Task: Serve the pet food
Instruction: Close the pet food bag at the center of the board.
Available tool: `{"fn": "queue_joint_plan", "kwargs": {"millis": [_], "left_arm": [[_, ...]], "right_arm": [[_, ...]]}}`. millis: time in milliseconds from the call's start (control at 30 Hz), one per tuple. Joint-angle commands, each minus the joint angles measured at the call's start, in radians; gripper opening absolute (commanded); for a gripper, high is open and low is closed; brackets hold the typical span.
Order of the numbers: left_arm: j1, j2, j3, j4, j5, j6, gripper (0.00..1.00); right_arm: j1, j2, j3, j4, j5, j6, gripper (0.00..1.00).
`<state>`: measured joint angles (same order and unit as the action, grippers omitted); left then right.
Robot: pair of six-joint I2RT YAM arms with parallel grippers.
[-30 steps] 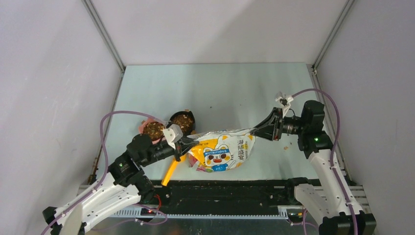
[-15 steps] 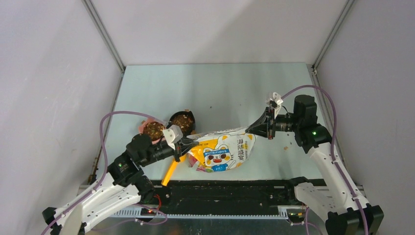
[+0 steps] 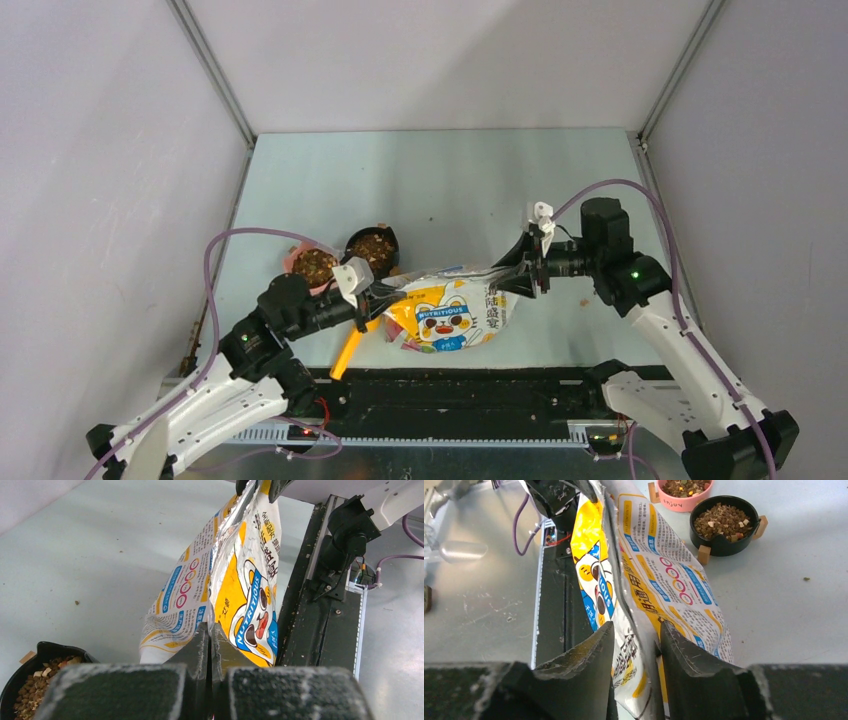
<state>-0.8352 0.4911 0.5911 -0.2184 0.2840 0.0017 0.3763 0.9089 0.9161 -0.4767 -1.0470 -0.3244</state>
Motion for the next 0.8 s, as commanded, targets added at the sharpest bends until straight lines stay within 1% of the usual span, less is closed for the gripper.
{"fn": "queue_joint_plan", "kwargs": {"millis": [0,67,133,167,200,267,367,433,467,500,533,567,600,633,667,733,767], "left_arm": [[0.007,0.002,0.044,-0.039,0.044,0.040,0.00],[0.006,0.015,0.061,-0.059,0.076,0.054,0.00],[0.000,0.060,0.098,-0.104,0.105,0.088,0.00],[-0.005,0.075,0.129,-0.137,0.103,0.098,0.00],[-0.023,0.109,0.145,-0.169,0.097,0.125,0.00],[-0.072,0.163,0.211,-0.219,0.056,0.163,0.00],[-0.170,0.207,0.240,-0.267,-0.058,0.241,0.00],[-0.199,0.209,0.250,-0.284,-0.103,0.259,0.00],[-0.203,0.200,0.251,-0.289,-0.104,0.264,0.01],[-0.207,0.192,0.251,-0.286,-0.098,0.273,0.04],[-0.207,0.171,0.247,-0.276,-0.085,0.275,0.08],[-0.208,0.160,0.246,-0.271,-0.082,0.278,0.18],[-0.208,0.138,0.245,-0.261,-0.084,0.279,0.25],[-0.208,0.130,0.246,-0.256,-0.087,0.278,0.43],[-0.208,0.118,0.253,-0.250,-0.098,0.278,0.51],[-0.208,0.124,0.272,-0.247,-0.114,0.280,0.80],[-0.208,0.149,0.283,-0.249,-0.116,0.290,0.87]], "right_arm": [[0.066,-0.001,0.065,-0.080,0.105,-0.136,0.44],[0.087,-0.003,0.077,-0.119,0.146,-0.207,0.44],[0.105,-0.013,0.080,-0.190,0.185,-0.358,0.44],[0.123,-0.027,0.081,-0.195,0.206,-0.379,0.44],[0.132,-0.039,0.084,-0.195,0.261,-0.399,0.44],[0.161,-0.045,0.100,-0.221,0.331,-0.430,0.44],[0.195,-0.038,0.156,-0.311,0.388,-0.502,0.43],[0.213,-0.037,0.184,-0.361,0.444,-0.533,0.43],[0.227,-0.038,0.192,-0.384,0.483,-0.544,0.36],[0.233,-0.036,0.210,-0.399,0.513,-0.550,0.30],[0.242,-0.030,0.219,-0.429,0.525,-0.559,0.16],[0.244,-0.027,0.236,-0.443,0.542,-0.560,0.10],[0.247,-0.018,0.242,-0.467,0.546,-0.565,0.01],[0.248,-0.015,0.253,-0.478,0.549,-0.567,0.00],[0.248,-0.008,0.258,-0.501,0.548,-0.569,0.00],[0.248,-0.004,0.269,-0.519,0.521,-0.573,0.00],[0.246,-0.006,0.278,-0.511,0.492,-0.561,0.00]]}}
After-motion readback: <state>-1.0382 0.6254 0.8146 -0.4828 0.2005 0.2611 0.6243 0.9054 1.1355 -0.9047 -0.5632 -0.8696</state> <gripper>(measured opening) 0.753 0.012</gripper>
